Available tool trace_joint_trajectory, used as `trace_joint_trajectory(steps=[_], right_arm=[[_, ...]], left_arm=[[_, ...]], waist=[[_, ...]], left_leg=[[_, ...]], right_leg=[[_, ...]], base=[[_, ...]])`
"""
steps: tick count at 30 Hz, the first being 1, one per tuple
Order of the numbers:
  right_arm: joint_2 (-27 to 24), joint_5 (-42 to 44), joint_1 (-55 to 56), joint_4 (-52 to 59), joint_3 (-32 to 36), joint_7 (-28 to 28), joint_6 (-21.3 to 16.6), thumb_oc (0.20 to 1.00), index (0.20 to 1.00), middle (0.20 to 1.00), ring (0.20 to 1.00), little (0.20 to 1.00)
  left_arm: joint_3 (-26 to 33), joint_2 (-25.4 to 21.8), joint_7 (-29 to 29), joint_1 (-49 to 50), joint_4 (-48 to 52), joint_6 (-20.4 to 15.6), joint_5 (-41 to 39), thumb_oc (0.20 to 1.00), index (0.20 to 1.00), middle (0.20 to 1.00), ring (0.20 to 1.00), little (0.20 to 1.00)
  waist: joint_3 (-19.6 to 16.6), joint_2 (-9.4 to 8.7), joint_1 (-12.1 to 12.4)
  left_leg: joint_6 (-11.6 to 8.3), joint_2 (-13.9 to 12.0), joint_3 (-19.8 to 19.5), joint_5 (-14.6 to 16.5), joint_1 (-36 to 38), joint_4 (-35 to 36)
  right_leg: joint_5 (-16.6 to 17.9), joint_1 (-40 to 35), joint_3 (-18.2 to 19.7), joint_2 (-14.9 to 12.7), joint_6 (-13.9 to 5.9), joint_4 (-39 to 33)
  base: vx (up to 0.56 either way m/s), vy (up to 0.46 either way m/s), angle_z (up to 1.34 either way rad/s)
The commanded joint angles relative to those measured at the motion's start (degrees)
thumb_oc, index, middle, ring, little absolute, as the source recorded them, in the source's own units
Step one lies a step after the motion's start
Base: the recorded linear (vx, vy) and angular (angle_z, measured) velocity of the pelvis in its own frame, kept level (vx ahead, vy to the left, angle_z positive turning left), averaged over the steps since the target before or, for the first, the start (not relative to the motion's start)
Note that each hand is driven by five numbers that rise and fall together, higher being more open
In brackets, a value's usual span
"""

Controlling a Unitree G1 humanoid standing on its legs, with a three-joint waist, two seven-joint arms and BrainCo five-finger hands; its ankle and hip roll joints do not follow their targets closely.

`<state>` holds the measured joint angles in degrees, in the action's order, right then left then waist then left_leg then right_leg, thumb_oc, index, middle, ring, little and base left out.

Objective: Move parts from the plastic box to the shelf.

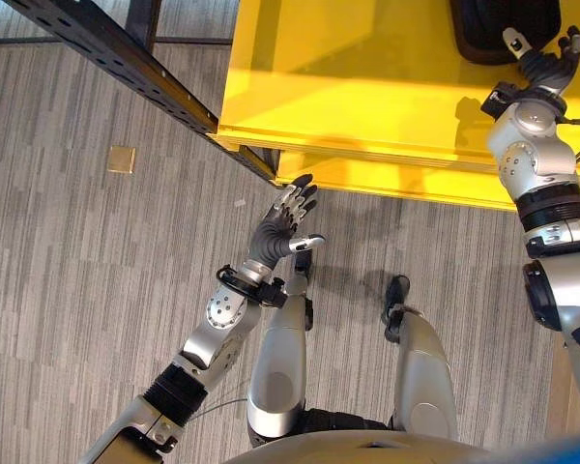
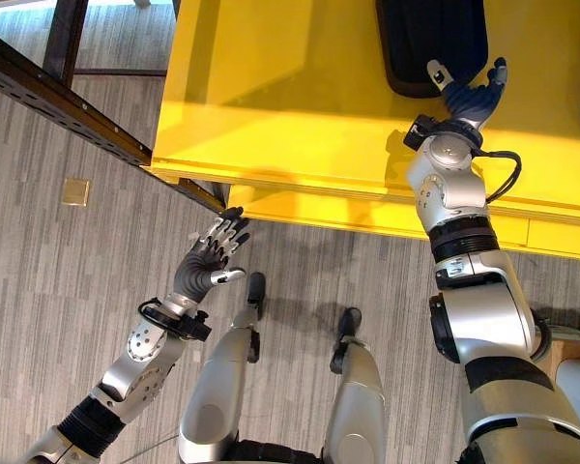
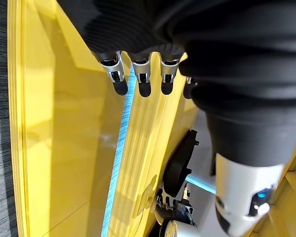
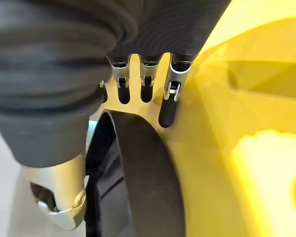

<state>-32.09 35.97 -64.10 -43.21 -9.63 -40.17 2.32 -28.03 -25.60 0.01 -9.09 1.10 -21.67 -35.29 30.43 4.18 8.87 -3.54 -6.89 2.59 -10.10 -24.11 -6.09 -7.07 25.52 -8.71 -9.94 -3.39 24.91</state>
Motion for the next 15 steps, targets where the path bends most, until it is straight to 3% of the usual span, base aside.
trace_joint_trajectory(steps=[1, 5, 9, 11, 15], right_arm=[[-1.36, -1.51, 0.19, 0.30, -0.77, -0.23, 0.05, 1.000, 1.000, 1.000, 1.000, 1.000], [-1.78, -2.26, 0.77, -1.74, 0.19, -3.21, -0.82, 1.000, 1.000, 1.000, 1.000, 1.000], [-2.42, -12.69, 0.91, -3.15, -0.23, -5.02, -0.97, 1.000, 1.000, 1.000, 1.000, 1.000], [-3.25, -18.12, 1.24, -1.49, -0.44, -5.55, -0.84, 1.000, 1.000, 1.000, 1.000, 1.000], [-2.95, -20.37, 4.87, 5.59, -0.62, -5.58, 0.61, 1.000, 1.000, 1.000, 1.000, 1.000]], left_arm=[[1.28, -0.22, -1.70, 1.11, 5.30, -3.00, -0.02, 1.000, 1.000, 1.000, 1.000, 1.000], [1.24, -0.45, -1.65, 0.85, 5.19, -3.19, -0.25, 1.000, 1.000, 1.000, 1.000, 1.000], [0.50, -0.36, -1.28, 0.63, 5.27, -3.74, -0.09, 1.000, 1.000, 1.000, 1.000, 1.000], [0.51, -0.35, -1.14, 0.44, 5.37, -4.08, -0.49, 1.000, 1.000, 1.000, 1.000, 1.000], [0.49, 0.08, -1.02, 1.50, 5.75, -4.87, 0.17, 1.000, 1.000, 1.000, 1.000, 1.000]], waist=[[-0.64, -0.87, 1.10], [-0.64, -0.90, 1.06], [-0.64, -0.78, 0.81], [-0.64, -0.60, 0.59], [-0.64, -0.78, -0.19]], left_leg=[[1.44, 1.28, 1.45, 4.75, 2.48, -0.15], [1.47, 1.15, 1.43, 4.60, 2.58, -0.05], [1.58, 1.31, 1.55, 4.82, 3.07, 0.15], [1.59, 1.31, 1.56, 4.61, 3.16, 0.25], [1.70, 1.15, 1.90, 4.60, 4.10, 0.75]], right_leg=[[2.73, -3.05, -1.09, 2.03, 0.76, -2.98], [3.07, -3.31, -1.10, 2.28, 0.88, -3.35], [2.91, -3.70, -0.87, 2.27, 0.76, -3.56], [3.28, -3.73, -0.85, 2.37, 0.74, -3.78], [3.50, -4.41, -0.44, 2.37, 0.63, -4.38]], base=[[0.00, 0.000, 0.00], [0.00, 0.000, 0.00], [-0.02, 0.000, 0.00], [-0.03, 0.038, -0.03], [-0.01, 0.028, -0.02]])
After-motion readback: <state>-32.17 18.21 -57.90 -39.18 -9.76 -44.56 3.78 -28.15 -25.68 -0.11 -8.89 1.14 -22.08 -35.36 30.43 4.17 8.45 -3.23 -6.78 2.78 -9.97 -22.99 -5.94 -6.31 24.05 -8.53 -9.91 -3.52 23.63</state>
